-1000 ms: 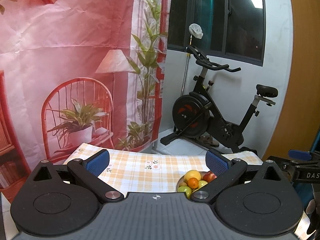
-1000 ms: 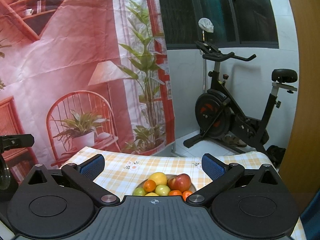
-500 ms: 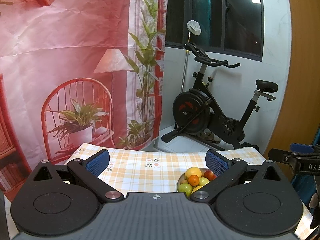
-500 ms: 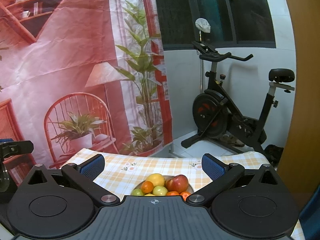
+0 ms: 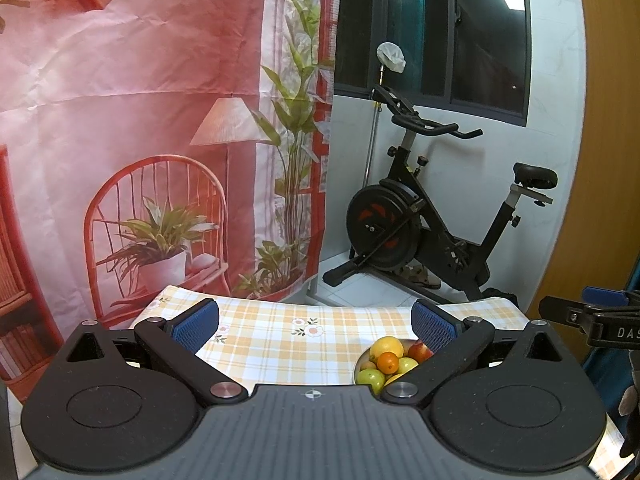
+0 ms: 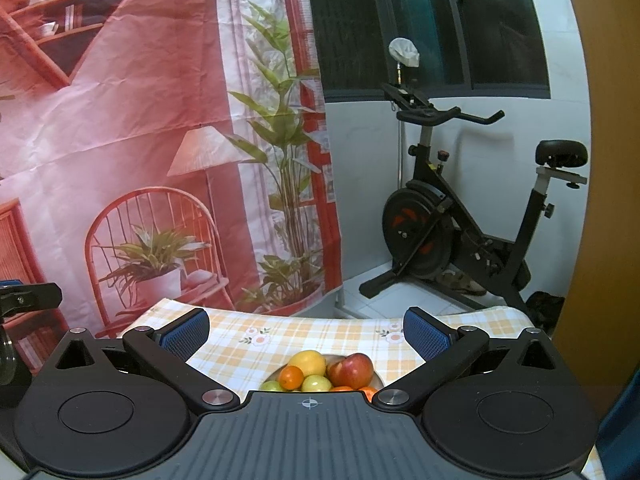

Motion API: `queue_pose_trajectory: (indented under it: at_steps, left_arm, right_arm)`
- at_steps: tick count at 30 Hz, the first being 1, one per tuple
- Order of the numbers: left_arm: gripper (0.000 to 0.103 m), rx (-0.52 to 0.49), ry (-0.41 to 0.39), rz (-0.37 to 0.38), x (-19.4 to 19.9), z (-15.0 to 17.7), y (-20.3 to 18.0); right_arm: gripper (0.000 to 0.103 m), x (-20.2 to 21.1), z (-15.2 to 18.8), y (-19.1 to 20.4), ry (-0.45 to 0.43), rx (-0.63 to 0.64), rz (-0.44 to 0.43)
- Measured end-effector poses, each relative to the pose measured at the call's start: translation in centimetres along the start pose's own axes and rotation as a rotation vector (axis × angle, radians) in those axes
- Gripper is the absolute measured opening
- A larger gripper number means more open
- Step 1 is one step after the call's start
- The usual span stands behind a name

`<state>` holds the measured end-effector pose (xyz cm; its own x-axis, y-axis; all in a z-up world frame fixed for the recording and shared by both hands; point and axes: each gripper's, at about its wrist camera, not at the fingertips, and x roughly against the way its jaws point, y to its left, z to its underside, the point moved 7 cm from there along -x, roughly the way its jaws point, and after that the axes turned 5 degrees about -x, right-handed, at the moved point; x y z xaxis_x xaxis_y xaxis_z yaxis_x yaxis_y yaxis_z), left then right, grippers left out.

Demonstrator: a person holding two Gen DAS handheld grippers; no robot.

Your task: Organize fruits

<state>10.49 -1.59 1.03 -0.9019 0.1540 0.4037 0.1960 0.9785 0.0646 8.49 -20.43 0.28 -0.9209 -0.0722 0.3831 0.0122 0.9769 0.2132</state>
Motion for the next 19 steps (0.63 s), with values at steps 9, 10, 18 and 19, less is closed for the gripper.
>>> queue_pose_trajectory:
  at_steps: [9, 10, 18, 19]
  left_arm:
    - [0.103, -0.005, 0.001, 0.011, 0.19, -0.01, -0.31]
    - [0.103, -0.006, 0.001, 0.01, 0.17, -0.02, -0.3]
    - [0.103, -0.009, 0.005, 0.019, 0.03, 0.09, -0.36]
    - [0.103, -0.009, 0.006, 0.022, -0.01, 0.08, -0.38]
  right_arm:
    - [0.103, 0.07, -0.29, 0.14, 0.001, 0.004, -0.005]
    - [0.103, 0.07, -0.28, 0.15, 0.002, 0.004, -0.004]
    - [0.103, 0.1, -0.35, 0.23, 0.003, 0.005, -0.007]
    - [0.103, 0.11, -0.43, 0.28, 0.004, 0.005, -0.007]
